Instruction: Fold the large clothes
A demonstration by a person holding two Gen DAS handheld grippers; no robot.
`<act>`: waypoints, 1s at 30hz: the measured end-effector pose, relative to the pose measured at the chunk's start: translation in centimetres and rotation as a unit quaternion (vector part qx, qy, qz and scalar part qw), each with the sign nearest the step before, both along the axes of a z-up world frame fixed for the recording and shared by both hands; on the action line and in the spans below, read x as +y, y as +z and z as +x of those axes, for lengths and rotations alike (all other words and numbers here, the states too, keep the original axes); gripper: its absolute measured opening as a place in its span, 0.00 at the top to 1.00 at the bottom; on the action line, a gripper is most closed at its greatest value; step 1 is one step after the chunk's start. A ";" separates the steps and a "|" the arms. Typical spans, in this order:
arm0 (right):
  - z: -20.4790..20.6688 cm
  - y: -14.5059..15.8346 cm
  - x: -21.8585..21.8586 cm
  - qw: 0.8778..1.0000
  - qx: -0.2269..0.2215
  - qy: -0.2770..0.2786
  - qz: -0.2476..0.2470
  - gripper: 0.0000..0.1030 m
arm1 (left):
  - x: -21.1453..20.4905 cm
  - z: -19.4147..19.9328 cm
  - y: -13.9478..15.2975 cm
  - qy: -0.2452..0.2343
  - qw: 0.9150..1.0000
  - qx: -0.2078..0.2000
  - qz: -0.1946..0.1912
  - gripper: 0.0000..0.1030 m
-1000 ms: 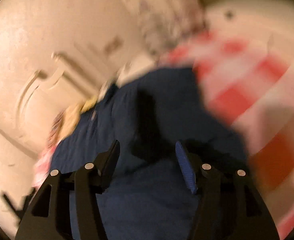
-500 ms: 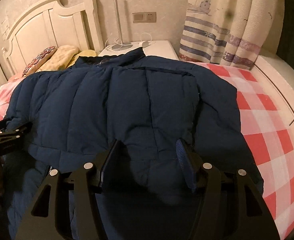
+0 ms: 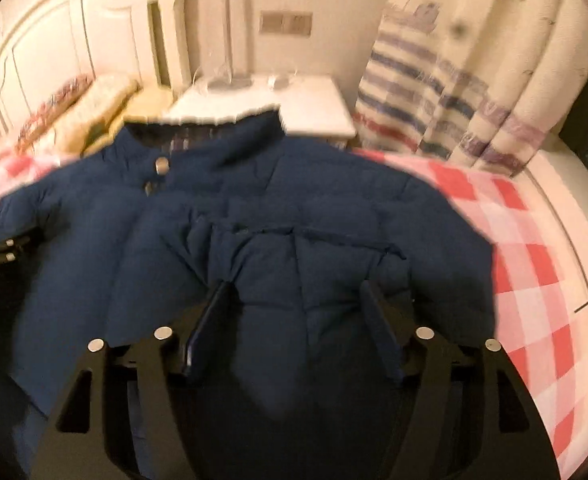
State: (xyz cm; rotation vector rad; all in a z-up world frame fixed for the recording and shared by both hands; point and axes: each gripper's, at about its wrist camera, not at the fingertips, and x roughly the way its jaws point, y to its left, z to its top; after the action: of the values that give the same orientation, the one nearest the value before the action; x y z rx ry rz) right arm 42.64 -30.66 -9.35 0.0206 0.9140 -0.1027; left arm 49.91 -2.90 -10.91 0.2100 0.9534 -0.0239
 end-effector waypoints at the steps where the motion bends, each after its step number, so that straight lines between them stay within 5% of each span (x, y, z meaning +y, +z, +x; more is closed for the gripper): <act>1: -0.2 -0.1 0.2 1.000 -0.004 0.003 -0.010 0.36 | -0.1 -0.2 -0.1 -0.004 1.000 -0.008 0.005 0.02; 8: -0.1 0.3 -0.7 1.000 0.007 0.000 0.020 0.36 | 0.0 -1.0 -0.8 -0.007 1.000 -0.028 0.007 0.02; 13: -1.6 3.6 1.4 0.999 -0.053 0.008 0.011 0.28 | -0.1 -1.2 -1.1 -0.008 0.999 -0.041 0.012 0.02; 18: 0.5 -0.1 3.1 0.999 0.003 0.035 -0.015 0.19 | -0.1 -1.4 -1.2 -0.010 0.998 -0.055 0.012 0.02; 24: 0.1 0.4 2.7 0.999 0.016 0.033 -0.002 0.19 | -0.1 -1.7 -1.3 -0.009 0.998 -0.065 0.015 0.02; 30: -4.8 1.4 2.7 0.999 -0.029 0.012 -0.023 0.17 | -0.1 -1.6 -1.3 -0.009 0.998 -0.065 0.015 0.02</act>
State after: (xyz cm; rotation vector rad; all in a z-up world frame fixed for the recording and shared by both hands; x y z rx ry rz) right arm 37.80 -27.94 -7.93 -0.0305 0.8538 -0.0996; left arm 48.30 -2.99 -12.23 0.2441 0.8221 -0.0126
